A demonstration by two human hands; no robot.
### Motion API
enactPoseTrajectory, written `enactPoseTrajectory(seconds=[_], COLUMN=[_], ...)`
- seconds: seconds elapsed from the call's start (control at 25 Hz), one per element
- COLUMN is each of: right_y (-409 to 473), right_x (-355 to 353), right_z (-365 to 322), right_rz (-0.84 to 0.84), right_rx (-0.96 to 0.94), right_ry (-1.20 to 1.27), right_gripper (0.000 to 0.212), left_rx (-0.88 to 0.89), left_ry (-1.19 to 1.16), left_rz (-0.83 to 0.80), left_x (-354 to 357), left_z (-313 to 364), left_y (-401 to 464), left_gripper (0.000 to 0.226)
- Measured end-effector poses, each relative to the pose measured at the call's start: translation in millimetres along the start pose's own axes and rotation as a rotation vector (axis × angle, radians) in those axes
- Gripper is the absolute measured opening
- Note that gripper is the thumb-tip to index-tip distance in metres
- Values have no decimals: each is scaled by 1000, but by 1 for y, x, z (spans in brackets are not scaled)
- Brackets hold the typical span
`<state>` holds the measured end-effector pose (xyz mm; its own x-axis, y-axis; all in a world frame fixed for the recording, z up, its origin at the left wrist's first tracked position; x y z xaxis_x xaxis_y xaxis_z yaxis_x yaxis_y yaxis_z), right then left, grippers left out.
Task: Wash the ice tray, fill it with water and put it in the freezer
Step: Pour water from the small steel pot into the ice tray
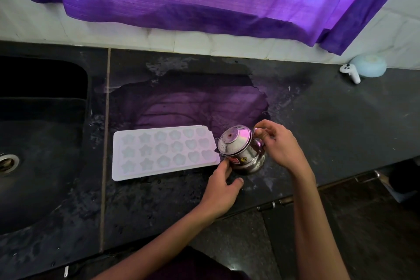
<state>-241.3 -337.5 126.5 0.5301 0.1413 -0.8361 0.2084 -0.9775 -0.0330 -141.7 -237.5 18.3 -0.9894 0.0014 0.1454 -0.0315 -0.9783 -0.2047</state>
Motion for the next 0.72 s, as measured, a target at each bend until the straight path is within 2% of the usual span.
enactPoseTrajectory(seconds=[0.72], right_y=[-2], right_x=[-3], right_z=[0], right_rz=[16], right_rx=[27], right_ry=[15], right_gripper=[14], left_rx=[17], left_ry=[19], left_rz=[12], left_x=[-4], left_z=[2], left_y=[0], left_gripper=[59])
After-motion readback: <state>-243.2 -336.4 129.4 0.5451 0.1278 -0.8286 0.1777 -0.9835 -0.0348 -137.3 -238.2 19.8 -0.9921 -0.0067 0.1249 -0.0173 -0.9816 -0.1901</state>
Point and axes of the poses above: each hand's wrist, its own y-axis towards the middle knuckle, its own x-axis out of the palm, z = x × y, the point moved 7 cm from there along y, towards the middle knuckle, and after that the axes turned 3 degrees about x, right-handed, at the moved point
